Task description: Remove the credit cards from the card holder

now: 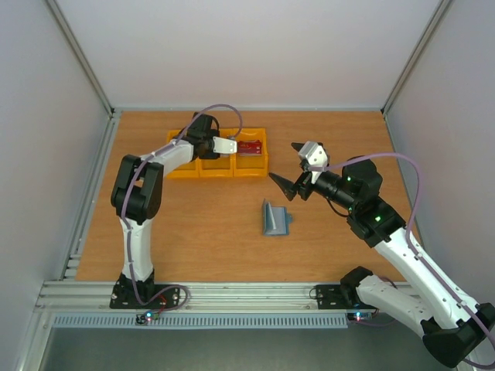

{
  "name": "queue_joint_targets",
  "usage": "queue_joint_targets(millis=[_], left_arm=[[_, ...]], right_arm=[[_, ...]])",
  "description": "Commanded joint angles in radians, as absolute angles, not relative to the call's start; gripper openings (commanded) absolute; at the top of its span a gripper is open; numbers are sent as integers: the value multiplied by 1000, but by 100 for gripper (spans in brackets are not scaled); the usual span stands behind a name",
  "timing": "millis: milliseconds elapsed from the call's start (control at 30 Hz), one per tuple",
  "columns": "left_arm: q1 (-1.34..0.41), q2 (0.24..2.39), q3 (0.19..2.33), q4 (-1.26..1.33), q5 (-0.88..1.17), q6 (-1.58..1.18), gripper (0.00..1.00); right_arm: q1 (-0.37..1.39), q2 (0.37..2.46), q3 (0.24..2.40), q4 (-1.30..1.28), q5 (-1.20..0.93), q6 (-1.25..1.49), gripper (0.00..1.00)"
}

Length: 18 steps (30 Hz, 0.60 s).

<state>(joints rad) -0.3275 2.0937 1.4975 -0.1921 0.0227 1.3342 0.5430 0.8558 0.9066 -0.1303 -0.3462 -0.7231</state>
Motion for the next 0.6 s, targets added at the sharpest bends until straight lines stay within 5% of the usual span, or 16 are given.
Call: queue_joint_targets(millis=[0, 267, 567], left_arm=[[-319, 2075, 1576, -333, 134, 1285, 56], [-309, 2063, 1673, -488, 179, 1251, 71], [-304, 1874, 1848, -857, 387, 901, 84]], right_arm=[[538, 837, 908, -132, -386, -729, 99], [538, 845, 926, -149, -350, -715, 99], [489, 1122, 1214, -667, 153, -343, 97]])
